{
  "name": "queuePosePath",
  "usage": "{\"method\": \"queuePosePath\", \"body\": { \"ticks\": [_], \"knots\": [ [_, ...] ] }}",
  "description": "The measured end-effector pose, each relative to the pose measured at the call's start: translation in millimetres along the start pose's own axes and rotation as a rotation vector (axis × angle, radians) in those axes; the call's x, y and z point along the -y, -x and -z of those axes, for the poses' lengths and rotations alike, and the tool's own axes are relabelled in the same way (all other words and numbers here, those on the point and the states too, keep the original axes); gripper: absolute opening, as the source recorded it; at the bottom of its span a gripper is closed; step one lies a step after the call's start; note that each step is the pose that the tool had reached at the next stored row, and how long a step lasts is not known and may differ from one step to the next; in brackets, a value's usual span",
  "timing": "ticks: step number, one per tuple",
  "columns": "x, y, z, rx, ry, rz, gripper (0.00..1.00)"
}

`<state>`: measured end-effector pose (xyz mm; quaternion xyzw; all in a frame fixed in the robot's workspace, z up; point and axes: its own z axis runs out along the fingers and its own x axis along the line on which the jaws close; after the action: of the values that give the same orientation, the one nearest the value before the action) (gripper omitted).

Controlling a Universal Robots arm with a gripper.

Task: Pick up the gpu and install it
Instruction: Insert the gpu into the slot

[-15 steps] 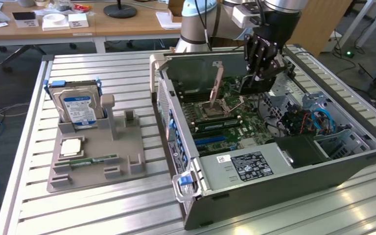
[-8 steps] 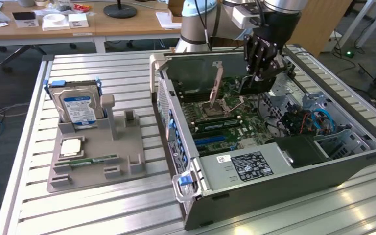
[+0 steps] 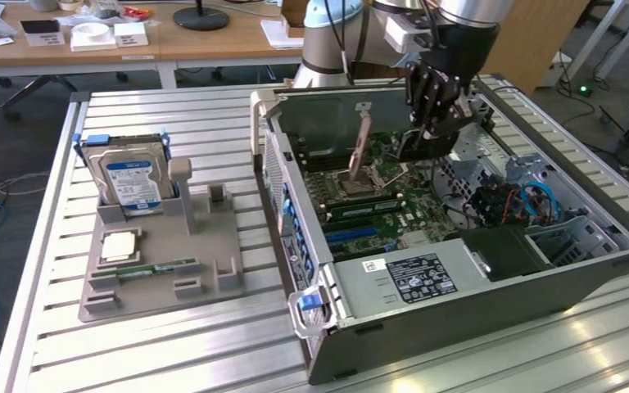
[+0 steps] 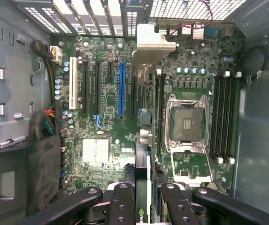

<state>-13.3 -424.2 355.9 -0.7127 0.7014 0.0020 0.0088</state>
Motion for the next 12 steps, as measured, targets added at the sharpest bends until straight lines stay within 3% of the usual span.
{"method": "queuePosePath", "body": {
  "ticks": [12],
  "knots": [
    [-8.2, -3.6, -7.8, 0.0000, 0.0000, 0.002, 0.26]
  ]
}}
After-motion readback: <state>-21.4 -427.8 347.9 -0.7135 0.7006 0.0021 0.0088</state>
